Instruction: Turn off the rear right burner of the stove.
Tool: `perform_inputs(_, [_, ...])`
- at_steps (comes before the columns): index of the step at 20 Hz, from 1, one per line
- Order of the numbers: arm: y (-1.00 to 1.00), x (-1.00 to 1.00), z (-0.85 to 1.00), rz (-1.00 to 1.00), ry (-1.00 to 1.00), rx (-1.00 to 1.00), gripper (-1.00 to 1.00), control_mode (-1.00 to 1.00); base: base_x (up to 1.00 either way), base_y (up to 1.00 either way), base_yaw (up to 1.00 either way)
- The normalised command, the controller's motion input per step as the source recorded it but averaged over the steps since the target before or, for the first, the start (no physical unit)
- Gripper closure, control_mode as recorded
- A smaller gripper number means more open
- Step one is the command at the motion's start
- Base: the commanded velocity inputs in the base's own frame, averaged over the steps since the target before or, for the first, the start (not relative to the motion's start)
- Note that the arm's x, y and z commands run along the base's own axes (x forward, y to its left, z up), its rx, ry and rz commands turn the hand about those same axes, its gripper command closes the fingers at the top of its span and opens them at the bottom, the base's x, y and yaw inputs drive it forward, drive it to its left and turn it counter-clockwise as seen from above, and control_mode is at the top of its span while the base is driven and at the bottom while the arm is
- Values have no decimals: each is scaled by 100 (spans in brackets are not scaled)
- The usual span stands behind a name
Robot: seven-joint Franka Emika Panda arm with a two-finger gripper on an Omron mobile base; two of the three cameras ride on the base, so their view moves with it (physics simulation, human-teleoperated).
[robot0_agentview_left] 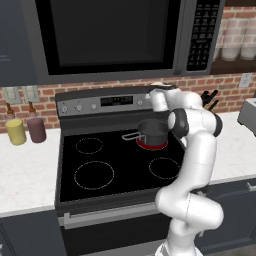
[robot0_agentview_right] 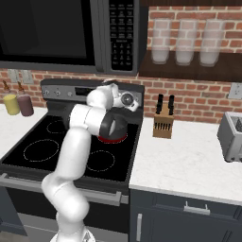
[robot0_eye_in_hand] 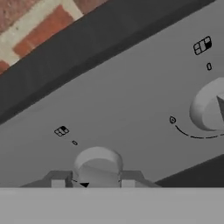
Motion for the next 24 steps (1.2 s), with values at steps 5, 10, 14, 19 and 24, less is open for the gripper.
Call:
perform_inputs(5, [0,8,-12,0,5,21,100,-100,0,0,0])
perform_inputs(10, [0,11,-7,0,4,25,100,-100,0,0,0])
perform_inputs(14, [0,8,-2,0,2,27,100,-100,0,0,0])
perform_inputs(19, [0,3,-4,0,0,21,100,-100,0,0,0])
perform_inputs(24, [0,1,-1,0,0,4,100,-100,0,0,0])
